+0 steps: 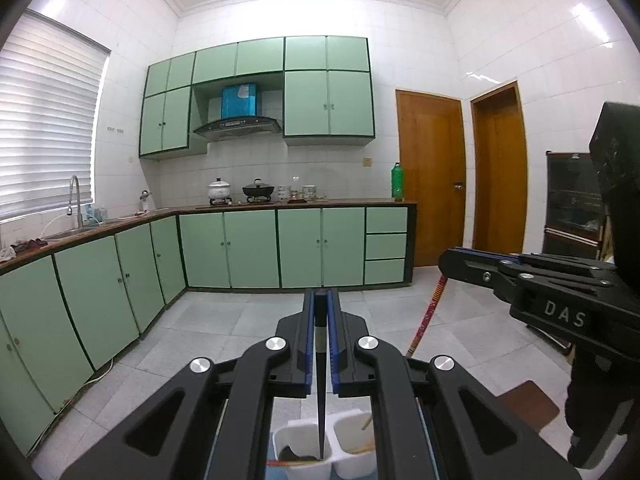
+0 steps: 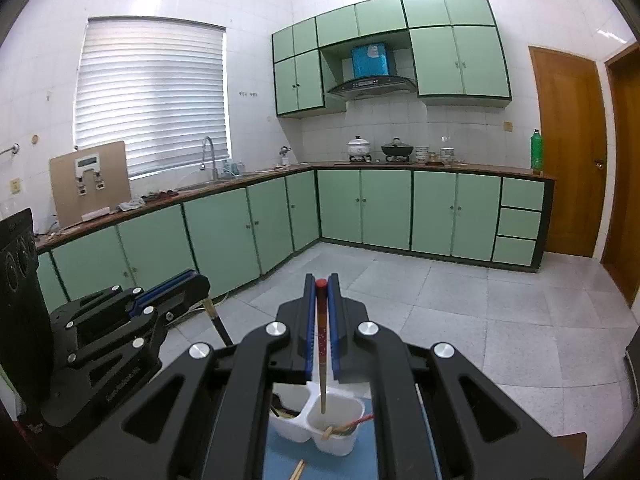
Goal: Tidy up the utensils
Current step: 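Carry both chopsticks to the white holder and drop them in, then open both tools and move them back over the last two chopsticks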
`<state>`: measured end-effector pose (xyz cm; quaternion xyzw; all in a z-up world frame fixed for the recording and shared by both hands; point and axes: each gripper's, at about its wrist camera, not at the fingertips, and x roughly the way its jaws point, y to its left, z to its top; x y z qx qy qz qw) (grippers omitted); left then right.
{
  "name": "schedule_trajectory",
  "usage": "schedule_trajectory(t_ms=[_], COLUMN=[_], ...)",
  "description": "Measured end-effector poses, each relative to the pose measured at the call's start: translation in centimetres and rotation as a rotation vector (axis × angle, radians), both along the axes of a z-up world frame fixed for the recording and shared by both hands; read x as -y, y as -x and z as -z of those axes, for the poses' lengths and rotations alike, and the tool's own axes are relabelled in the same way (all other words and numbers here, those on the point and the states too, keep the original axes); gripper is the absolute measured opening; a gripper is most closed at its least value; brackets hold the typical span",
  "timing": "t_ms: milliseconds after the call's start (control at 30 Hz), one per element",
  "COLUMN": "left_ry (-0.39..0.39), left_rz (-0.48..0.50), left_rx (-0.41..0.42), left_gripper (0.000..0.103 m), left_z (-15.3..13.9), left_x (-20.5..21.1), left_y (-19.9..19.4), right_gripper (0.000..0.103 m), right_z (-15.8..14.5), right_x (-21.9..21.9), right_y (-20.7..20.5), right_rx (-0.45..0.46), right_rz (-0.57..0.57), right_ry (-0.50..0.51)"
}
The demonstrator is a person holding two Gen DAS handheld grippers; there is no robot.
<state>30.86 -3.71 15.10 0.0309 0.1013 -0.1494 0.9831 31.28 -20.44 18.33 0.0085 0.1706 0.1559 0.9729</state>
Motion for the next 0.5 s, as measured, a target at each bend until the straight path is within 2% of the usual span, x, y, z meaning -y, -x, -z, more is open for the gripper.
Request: schedule_trajectory(t_ms=[133, 267, 367, 433, 500], left_ry=[-0.010, -0.028, -0.030, -0.009, 0.001], left_rz=[-0.023, -0.013, -0.016, -0.019, -0.021], left_rx=[-0.046, -0.146, -0.169, -0.176, -0.171], left_gripper=[0.006, 0.007, 0.011, 0.020, 0.023], left_z=[2.7, 5.7, 6.5, 6.3, 5.8], left_x=[0.3, 0.1, -0.3, -1.0, -1.5], left_y=[-2.6, -4.6, -4.7, -4.1, -3.2], right_gripper=[0.005, 0.006, 0.007, 0.013, 0.022], right_z=[2.7, 5.6, 6.6, 6.5, 6.0], right_x=[-0.3, -1.1, -1.2, -0.9, -0.2], right_y=[-2.2, -3.0, -2.7, -2.2, -1.4], right_rx=[-0.063, -0.139, -0.147, -0.145, -0.134], right_rz=[0.015, 0.012, 0.022, 0.033, 0.051], right_ry=[0.013, 0.044, 0.054, 0.041, 0.024])
